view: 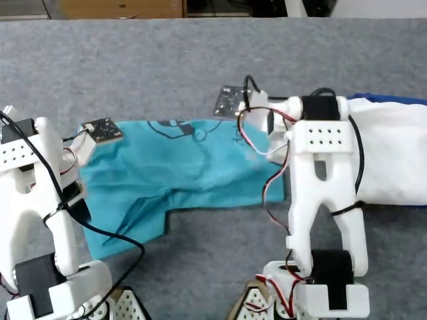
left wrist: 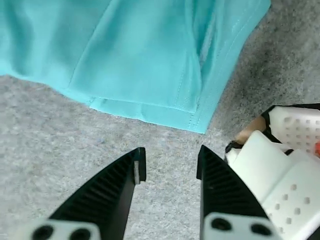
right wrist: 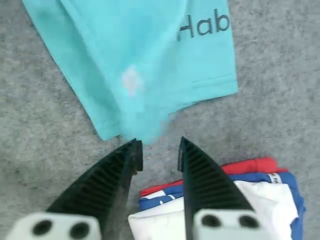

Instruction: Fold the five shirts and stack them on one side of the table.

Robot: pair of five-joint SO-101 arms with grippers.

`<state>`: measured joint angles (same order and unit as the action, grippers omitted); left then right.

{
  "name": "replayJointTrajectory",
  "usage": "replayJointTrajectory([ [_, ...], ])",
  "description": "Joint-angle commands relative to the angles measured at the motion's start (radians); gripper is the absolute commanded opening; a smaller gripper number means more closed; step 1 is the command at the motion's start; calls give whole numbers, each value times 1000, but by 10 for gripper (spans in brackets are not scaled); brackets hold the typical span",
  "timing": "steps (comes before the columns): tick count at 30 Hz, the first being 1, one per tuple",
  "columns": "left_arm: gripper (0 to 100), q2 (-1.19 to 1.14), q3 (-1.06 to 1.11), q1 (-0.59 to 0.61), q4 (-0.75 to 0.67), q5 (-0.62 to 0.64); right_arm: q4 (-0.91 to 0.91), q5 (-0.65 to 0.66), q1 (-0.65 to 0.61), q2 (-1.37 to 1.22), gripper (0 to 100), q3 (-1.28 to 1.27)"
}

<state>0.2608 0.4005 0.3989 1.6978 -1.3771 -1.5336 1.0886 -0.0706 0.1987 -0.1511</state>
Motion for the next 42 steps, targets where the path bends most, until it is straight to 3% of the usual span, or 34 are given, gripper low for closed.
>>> replayJointTrajectory([
  [1,177,13,-87,11,-12,38,0,-9,28,41,135,68],
  [6,47,15,-129,9,-12,72,-64,-11,48,33,134,163],
  [10,26,15,-137,43,-8,124,80,-75,47,-24,104,105],
  [14,18,15,-144,100,-68,313,230,-222,22,-122,18,84],
  [18,18,15,-147,181,-161,565,261,-387,-45,-214,3,108],
  [21,18,16,-149,250,-199,646,362,-448,-53,-325,3,110],
  [25,18,16,-149,313,-218,687,476,-450,-51,-487,3,131],
  [31,18,16,-186,354,-209,703,485,-446,7,-751,3,348],
  [38,18,16,-255,370,-207,721,373,-384,47,-1036,3,816],
  [42,18,16,-273,370,-207,721,192,-376,45,-1136,3,1106],
])
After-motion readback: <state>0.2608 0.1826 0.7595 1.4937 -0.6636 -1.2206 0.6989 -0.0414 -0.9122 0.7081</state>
